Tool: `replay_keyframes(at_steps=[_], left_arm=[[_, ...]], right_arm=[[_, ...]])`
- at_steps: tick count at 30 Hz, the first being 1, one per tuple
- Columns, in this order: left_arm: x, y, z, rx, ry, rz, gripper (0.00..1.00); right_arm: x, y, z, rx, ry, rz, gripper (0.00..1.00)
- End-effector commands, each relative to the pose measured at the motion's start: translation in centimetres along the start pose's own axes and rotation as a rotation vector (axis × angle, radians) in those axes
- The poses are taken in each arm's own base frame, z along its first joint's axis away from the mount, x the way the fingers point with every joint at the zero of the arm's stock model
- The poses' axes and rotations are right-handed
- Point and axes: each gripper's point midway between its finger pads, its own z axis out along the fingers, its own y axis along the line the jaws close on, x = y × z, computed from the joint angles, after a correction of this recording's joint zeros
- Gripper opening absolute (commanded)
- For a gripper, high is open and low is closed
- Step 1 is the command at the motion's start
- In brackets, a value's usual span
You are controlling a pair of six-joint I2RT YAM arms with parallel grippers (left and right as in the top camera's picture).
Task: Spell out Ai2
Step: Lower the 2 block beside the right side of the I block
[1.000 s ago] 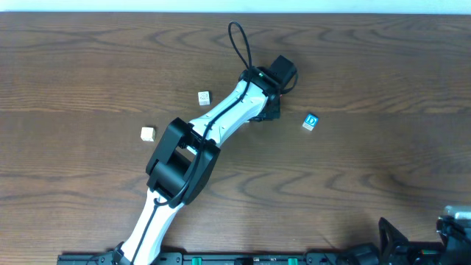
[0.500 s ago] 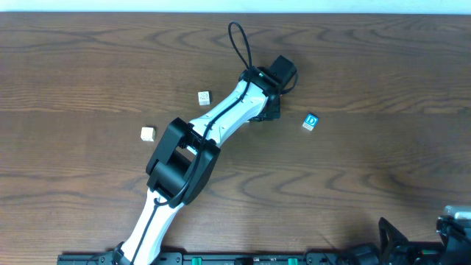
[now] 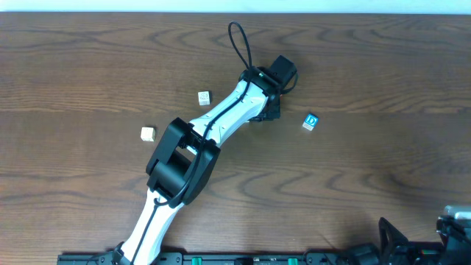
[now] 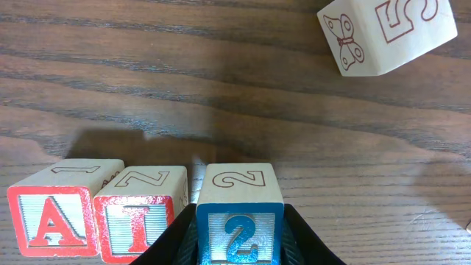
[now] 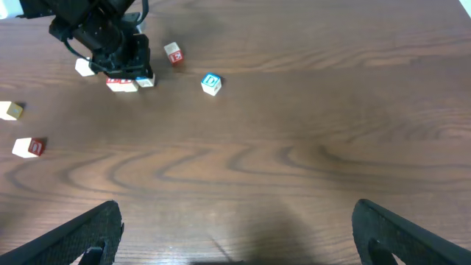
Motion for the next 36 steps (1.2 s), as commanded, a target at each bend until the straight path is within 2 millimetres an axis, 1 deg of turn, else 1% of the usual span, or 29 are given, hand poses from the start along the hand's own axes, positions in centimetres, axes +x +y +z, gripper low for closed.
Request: replay_keyframes(at_steps=[1, 4, 6, 20, 32, 36], left_arm=[[0.5, 0.5, 1.0, -0.032, 0.013, -0.007, 0.27], [0.5, 0.5, 1.0, -0.032, 0.013, -0.007, 0.31], [0.5, 0.5, 1.0, -0.033, 0.013, -0.007, 0.36], [0.4, 0.5, 1.0, -0.032, 0.01, -0.007, 0.36], [-0.3, 0.2, 1.0, -0.024, -0.023, -0.009, 0.36], [-0.8, 0.7, 1.0, -0.049, -0.048, -0.01, 0.36]], right_arm=[[0.0, 0.0, 0.0, 0.0, -0.001, -0.003, 0.99], [0.0, 0.0, 0.0, 0.0, -0.001, -0.003, 0.99], [0.0, 0.0, 0.0, 0.0, -0.001, -0.003, 0.99], [0.0, 0.0, 0.0, 0.0, -0.001, -0.003, 0.99], [0.0, 0.0, 0.0, 0.0, -0.001, -0.003, 0.99], [0.0, 0.0, 0.0, 0.0, -0.001, -0.003, 0.99]])
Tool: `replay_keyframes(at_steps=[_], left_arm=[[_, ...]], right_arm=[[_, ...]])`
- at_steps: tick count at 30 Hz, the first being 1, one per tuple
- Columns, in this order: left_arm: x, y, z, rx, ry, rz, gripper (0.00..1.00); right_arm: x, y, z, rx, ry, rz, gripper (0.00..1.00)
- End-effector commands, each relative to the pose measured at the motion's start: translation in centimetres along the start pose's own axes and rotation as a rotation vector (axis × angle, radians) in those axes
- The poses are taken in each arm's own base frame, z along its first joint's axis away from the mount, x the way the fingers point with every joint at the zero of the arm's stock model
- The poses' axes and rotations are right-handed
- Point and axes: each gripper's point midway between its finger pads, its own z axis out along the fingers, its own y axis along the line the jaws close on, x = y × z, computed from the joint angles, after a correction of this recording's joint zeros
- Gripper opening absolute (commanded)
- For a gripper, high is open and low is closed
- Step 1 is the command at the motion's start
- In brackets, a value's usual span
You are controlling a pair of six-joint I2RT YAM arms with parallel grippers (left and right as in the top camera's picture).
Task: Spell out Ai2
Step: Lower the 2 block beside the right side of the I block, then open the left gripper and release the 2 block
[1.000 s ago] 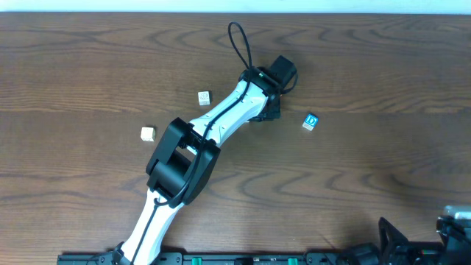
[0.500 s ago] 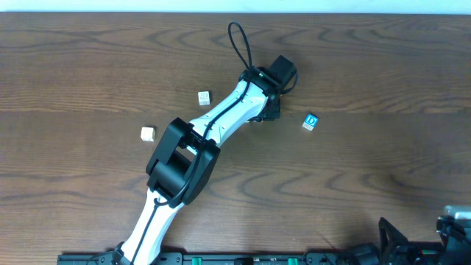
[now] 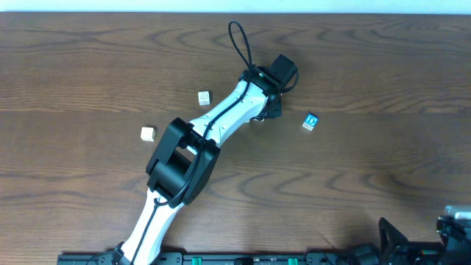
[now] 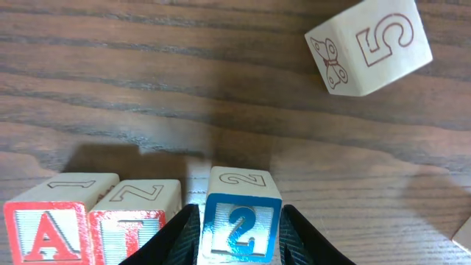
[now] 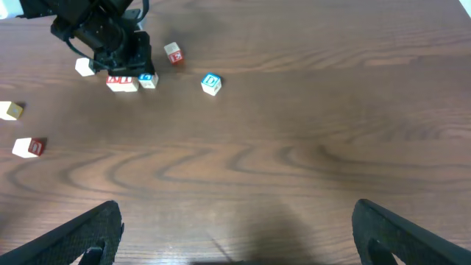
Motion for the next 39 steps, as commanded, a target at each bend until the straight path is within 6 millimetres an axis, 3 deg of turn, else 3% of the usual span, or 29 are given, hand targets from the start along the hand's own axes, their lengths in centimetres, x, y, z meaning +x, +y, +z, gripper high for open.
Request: replay_keyframes(at_steps=[1, 17, 30, 33, 39], left_arm=[[0.0, 1.0, 1.0, -0.059, -0.014, -0.002, 0.36], [-1.1, 0.3, 1.0, -0.034, -0.061, -0.002, 0.36], [-2.6, 0.9, 0.9, -0.054, -0.115, -0.018, 0.36], [-2.9, 0.6, 0.7, -0.043, -0.124, -0.009, 0.31], [-3.9, -0.2, -0.5, -0.018, -0.145, 0.0, 0.09]], right_arm=[[0.0, 0.0, 0.0, 0.0, -0.001, -0.003, 0.99], [0.0, 0.0, 0.0, 0.0, -0.001, -0.003, 0.99], [0.0, 0.0, 0.0, 0.0, -0.001, -0.003, 0.99], [0.0, 0.0, 0.0, 0.0, -0.001, -0.003, 0.99], [0.0, 0.0, 0.0, 0.0, -0.001, -0.003, 0.99]])
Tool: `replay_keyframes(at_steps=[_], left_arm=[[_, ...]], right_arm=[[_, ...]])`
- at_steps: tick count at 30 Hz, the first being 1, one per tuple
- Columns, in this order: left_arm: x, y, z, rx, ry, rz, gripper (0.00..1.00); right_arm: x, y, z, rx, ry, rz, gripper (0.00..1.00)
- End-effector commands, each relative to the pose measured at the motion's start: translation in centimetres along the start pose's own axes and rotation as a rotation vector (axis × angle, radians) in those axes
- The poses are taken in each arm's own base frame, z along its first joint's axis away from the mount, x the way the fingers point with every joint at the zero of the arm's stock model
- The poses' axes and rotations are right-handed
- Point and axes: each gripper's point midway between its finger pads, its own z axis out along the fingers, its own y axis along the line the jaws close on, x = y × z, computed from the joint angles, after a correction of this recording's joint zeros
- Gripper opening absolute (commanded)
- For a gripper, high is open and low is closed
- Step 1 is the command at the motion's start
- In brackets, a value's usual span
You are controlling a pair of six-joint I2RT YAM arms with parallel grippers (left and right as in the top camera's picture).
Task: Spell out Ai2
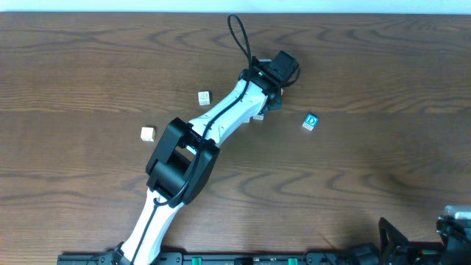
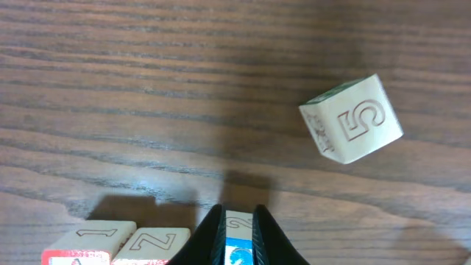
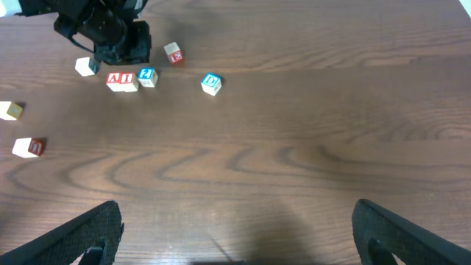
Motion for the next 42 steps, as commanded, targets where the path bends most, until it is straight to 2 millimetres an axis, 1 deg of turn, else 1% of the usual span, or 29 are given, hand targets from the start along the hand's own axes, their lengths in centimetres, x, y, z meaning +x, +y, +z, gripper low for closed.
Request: replay_keyframes(at_steps=[1, 6, 10, 17, 19, 23, 26, 29, 34, 42], left_arm=[[-0.9, -0.4, 0.1, 0.011, -0.012, 0.001, 0.06], [0.0, -1.6, 0.0, 0.074, 0.034, 0.004, 0.06], [0.8, -2.3, -0.1, 0.082, 0.046, 0.022, 0.06], [2.5, -4.6, -0.7, 0.103, 0.048, 0.091, 0.06], [2.7, -4.8, -0.8, 0.098, 0.042, 0.098, 0.06], [2.9, -4.7, -0.4, 0.093, 0.047, 0.098, 0.06], [3.0, -4.3, 0.0, 0.086, 0.053, 0.095, 0.06], [2.5, -3.7, 0.1, 0.059, 0.034, 0.088, 0.06], [2.4, -2.9, 1.0, 0.036, 0.04, 0.079, 0.06], [2.5, -2.6, 1.5, 0.026, 0.044, 0.077, 0.06]], right_arm=[[0.0, -0.1, 0.0, 0.001, -0.001, -0.003, 0.99], [0.0, -0.1, 0.0, 0.001, -0.001, -0.003, 0.99], [0.0, -0.1, 0.0, 0.001, -0.001, -0.003, 0.99], [0.0, -0.1, 0.0, 0.001, -0.001, -0.003, 0.99], [0.0, -0.1, 0.0, 0.001, -0.001, -0.003, 0.99], [0.0, -0.1, 0.0, 0.001, -0.001, -0.003, 0.99], [0.0, -0.1, 0.0, 0.001, -0.001, -0.003, 0.99], [0.0, -0.1, 0.0, 0.001, -0.001, -0.003, 0.99], [0.0, -0.1, 0.0, 0.001, -0.001, -0.003, 0.99], [0.0, -0.1, 0.0, 0.001, -0.001, -0.003, 0.99]])
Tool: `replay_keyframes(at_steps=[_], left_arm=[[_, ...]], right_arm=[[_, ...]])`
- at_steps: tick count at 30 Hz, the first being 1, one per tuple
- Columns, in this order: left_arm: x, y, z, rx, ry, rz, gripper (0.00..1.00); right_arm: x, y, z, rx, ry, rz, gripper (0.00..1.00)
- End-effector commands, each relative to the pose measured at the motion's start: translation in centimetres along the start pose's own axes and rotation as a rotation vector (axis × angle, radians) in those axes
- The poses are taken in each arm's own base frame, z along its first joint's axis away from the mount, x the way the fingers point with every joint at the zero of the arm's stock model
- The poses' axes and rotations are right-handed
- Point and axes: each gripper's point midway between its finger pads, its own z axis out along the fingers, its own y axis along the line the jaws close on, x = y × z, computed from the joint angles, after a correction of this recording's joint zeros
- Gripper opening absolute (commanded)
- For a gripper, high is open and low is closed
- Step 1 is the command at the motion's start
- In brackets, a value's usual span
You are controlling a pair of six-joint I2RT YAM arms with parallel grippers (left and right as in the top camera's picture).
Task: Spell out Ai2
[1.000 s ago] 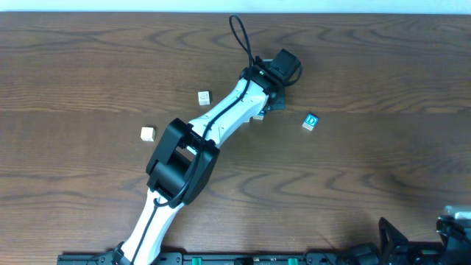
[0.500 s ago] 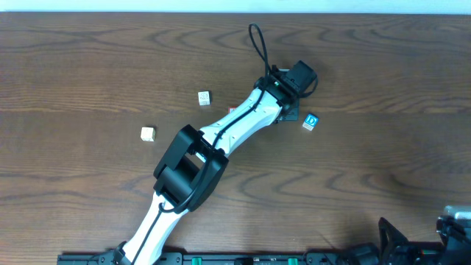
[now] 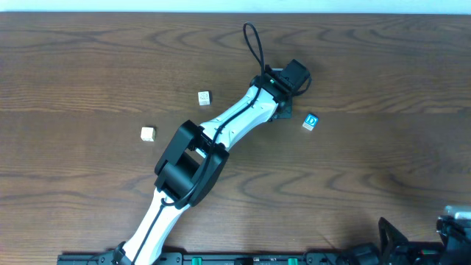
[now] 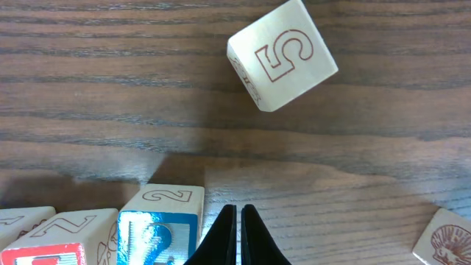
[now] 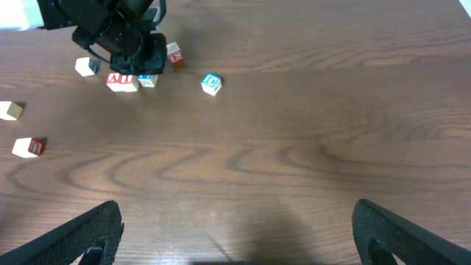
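Observation:
Three blocks stand in a row on the table: a red A, only its top edge (image 4: 22,216) showing, a red I block (image 4: 77,234) and a blue 2 block (image 4: 163,230). In the right wrist view the row reads red A and I (image 5: 121,79), then blue 2 (image 5: 148,80). My left gripper (image 4: 237,235) is shut and empty, just to the right of the 2 block. In the overhead view the left arm (image 3: 243,121) hides the row. Near the table's front edge, my right gripper (image 5: 235,235) stands wide open, holding nothing.
A 5 block (image 4: 283,55) lies beyond the row and a shell block (image 4: 445,235) to its right. A blue D block (image 3: 311,121) sits right of the left gripper. Loose blocks lie at the left (image 3: 204,97), (image 3: 148,133). A red block (image 5: 29,147) lies far left.
My left gripper was shut over the 2 block; now it is shut beside that block's right side. The arm has swung to the right. The row has not moved.
My left gripper held the blue 2 block set down right of the A and I blocks. Then its fingers stood a little apart around the block. Then it was shut over the block, and now it is shut to the block's right.

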Motion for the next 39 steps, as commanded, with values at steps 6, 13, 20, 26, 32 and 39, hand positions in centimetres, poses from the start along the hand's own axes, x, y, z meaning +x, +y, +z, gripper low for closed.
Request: replay_keyframes(at_steps=[6, 13, 20, 26, 32, 39], left_arm=[[-0.2, 0.9, 1.2, -0.034, 0.003, 0.002, 0.06], [-0.4, 2.0, 1.3, -0.061, 0.005, -0.035, 0.06], [-0.4, 2.7, 1.4, -0.073, 0.016, -0.061, 0.05], [-0.2, 2.8, 1.4, -0.077, 0.022, -0.06, 0.06], [0.0, 2.9, 1.3, -0.082, 0.029, -0.058, 0.06], [-0.7, 2.6, 1.4, -0.059, 0.012, -0.056, 0.06]], right_arm=[[0.0, 0.0, 0.0, 0.0, -0.001, -0.003, 0.99], [0.0, 0.0, 0.0, 0.0, -0.001, -0.003, 0.99], [0.0, 0.0, 0.0, 0.0, -0.001, -0.003, 0.99], [0.0, 0.0, 0.0, 0.0, -0.001, -0.003, 0.99], [0.0, 0.0, 0.0, 0.0, -0.001, -0.003, 0.99], [0.0, 0.0, 0.0, 0.0, -0.001, -0.003, 0.99]])
